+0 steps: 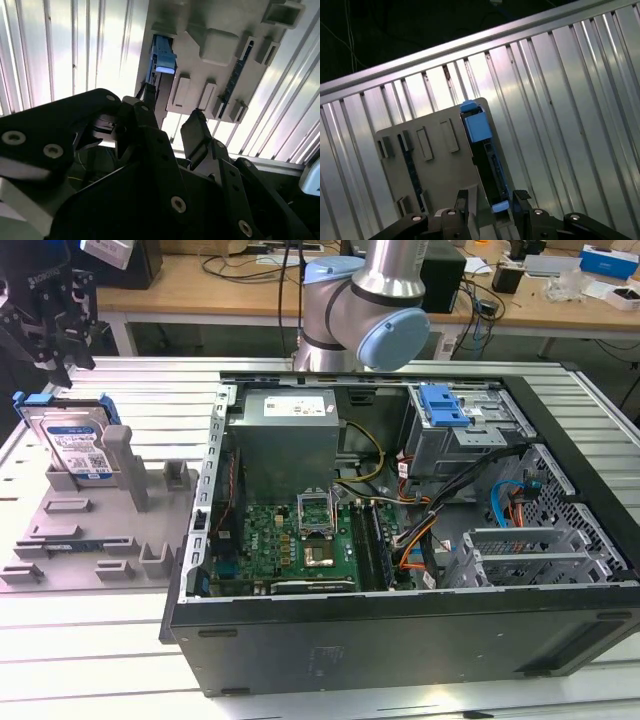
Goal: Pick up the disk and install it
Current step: 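Pick up the disk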
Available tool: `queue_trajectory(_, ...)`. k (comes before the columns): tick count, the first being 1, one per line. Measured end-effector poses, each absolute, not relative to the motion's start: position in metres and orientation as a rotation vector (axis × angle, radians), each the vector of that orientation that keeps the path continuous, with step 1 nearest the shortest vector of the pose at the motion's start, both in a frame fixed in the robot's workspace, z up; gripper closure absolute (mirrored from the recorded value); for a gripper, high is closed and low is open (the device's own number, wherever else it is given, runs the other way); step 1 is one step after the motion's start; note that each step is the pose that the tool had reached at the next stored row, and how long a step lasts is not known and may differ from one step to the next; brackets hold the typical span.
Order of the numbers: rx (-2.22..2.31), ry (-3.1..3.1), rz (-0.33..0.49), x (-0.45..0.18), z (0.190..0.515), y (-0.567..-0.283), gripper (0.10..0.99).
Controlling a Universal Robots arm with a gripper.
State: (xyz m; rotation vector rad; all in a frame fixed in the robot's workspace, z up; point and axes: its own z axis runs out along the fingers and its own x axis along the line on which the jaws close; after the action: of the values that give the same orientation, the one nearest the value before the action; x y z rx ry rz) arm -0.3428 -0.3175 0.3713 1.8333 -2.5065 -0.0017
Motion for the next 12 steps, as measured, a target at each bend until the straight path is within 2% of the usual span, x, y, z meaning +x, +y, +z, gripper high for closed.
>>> queue_trajectory(12, 2.055, -2.343, 0.02, -0.3428, 0.3695, -0.3154, 0.604)
